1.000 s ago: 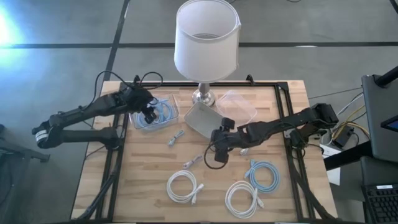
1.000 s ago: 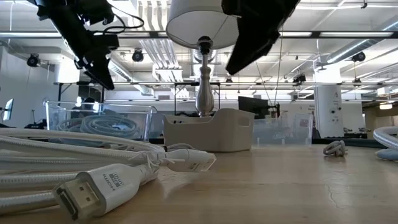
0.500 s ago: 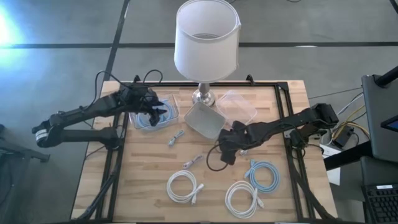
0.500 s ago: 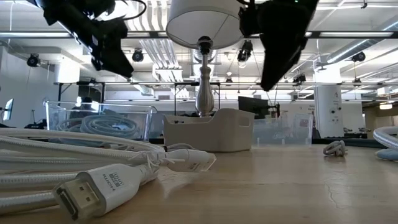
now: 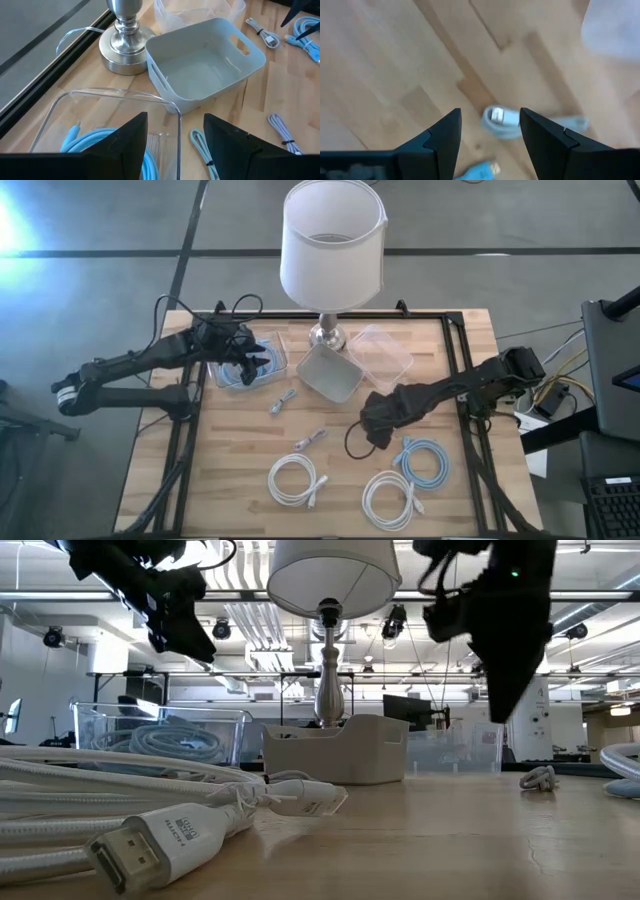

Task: Pick & Place USB Port
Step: Put the blue HDMI cable into the left transparent bin

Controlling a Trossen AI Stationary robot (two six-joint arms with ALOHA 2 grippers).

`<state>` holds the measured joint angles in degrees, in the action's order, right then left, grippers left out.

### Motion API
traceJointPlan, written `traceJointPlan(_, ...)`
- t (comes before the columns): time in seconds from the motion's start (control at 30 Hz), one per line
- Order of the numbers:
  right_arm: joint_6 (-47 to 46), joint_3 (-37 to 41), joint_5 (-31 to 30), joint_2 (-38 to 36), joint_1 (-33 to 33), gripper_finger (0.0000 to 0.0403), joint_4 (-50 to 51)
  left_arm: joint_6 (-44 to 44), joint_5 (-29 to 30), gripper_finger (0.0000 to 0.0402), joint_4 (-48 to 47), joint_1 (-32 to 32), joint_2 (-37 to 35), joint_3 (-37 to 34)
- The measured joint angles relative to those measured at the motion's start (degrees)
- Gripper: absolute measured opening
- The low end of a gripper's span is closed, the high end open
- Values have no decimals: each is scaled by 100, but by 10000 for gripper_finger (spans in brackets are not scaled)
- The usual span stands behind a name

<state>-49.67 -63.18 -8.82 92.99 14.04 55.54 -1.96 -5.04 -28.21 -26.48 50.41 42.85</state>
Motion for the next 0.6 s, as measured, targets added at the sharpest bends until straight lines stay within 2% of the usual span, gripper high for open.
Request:
traceJointPlan(0.37,-1525,725,1137,-2,203,199,16,-2,7,197,22,4,2,-2)
traceJointPlan(0.6,-2293,877,1605,-2,441,199,17,0,15,197,31,2,2,-2)
